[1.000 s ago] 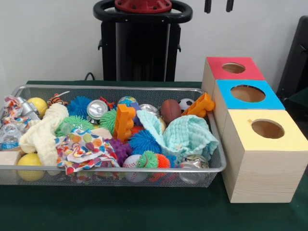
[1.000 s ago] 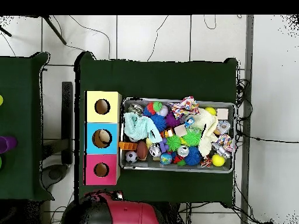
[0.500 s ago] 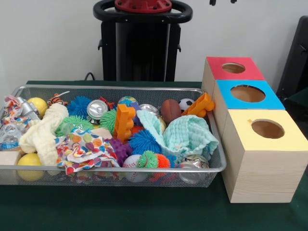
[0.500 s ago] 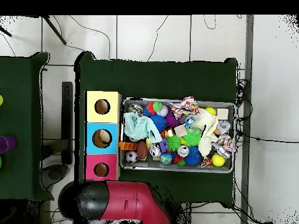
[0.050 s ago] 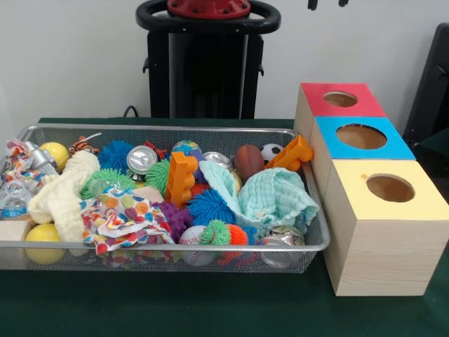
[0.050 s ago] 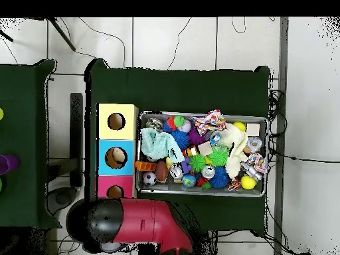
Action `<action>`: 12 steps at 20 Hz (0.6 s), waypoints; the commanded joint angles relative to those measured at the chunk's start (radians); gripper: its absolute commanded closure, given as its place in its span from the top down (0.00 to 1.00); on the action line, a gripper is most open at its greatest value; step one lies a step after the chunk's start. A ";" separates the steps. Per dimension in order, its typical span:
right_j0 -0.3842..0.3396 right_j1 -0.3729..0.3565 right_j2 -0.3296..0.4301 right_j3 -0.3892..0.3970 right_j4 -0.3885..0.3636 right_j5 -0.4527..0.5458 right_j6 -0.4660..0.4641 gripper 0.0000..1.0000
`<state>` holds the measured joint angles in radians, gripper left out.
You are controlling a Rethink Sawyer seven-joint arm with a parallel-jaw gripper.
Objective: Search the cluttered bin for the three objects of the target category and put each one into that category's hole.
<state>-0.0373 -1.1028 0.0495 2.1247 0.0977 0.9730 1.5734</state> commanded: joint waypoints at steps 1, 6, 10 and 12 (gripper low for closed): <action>0.022 -0.120 0.012 0.197 0.029 -0.528 0.147 1.00; 0.071 -0.153 -0.053 0.187 -0.080 -0.616 0.210 1.00; 0.080 -0.130 -0.070 0.186 -0.049 -0.598 0.204 1.00; 0.071 -0.128 -0.060 0.179 -0.033 -0.575 0.174 1.00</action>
<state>0.0452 -1.2352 0.0194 2.2396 0.0744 0.3049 1.5734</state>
